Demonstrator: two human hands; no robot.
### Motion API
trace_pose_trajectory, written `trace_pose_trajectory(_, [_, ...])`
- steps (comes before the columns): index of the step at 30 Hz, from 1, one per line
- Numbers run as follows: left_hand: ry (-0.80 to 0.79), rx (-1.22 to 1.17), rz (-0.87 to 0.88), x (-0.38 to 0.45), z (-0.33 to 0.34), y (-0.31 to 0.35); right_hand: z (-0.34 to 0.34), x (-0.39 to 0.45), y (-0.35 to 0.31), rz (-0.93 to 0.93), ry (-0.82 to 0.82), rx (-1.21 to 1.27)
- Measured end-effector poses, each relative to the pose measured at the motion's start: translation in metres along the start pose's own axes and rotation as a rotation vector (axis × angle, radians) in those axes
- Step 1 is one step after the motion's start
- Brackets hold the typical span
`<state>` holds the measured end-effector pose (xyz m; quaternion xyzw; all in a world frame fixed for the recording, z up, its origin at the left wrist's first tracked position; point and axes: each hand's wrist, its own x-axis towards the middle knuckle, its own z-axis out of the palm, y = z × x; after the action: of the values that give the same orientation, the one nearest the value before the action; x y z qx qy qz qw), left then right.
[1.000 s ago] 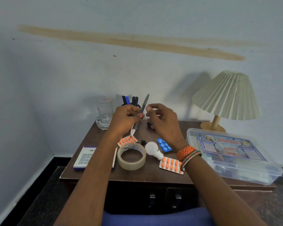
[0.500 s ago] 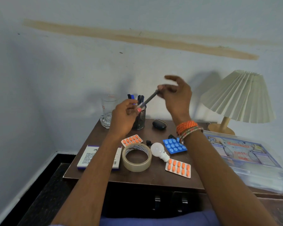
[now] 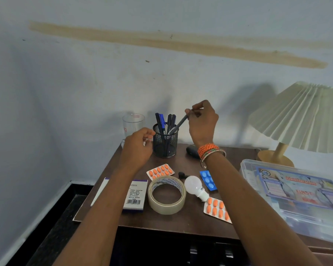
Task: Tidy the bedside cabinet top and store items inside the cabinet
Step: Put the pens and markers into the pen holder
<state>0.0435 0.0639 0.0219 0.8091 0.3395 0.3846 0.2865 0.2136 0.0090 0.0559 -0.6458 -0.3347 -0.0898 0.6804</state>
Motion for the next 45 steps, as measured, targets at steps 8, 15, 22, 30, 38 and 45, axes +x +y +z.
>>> trace_pose_trajectory(8, [-0.047,0.024,-0.003,-0.002,0.006,0.006,0.008,-0.007,0.015,-0.044,-0.138,-0.136])
trace_pose_trajectory(15, [-0.078,0.046,-0.002,-0.004,0.012,0.012,0.013,-0.011,0.020,-0.040,-0.172,-0.175])
trace_pose_trajectory(22, [-0.063,-0.009,-0.035,-0.005,0.006,0.013,0.015,-0.016,0.026,-0.046,-0.220,-0.338])
trace_pose_trajectory(30, [-0.064,0.003,-0.028,-0.006,0.004,0.013,0.005,-0.019,0.022,0.074,-0.296,-0.437])
trace_pose_trajectory(38, [-0.077,0.030,-0.034,-0.006,0.006,0.018,-0.002,-0.022,0.018,0.074,-0.727,-0.544])
trace_pose_trajectory(45, [-0.048,0.004,-0.025,-0.005,0.002,0.016,-0.004,-0.025,0.018,0.040,-0.603,-0.596])
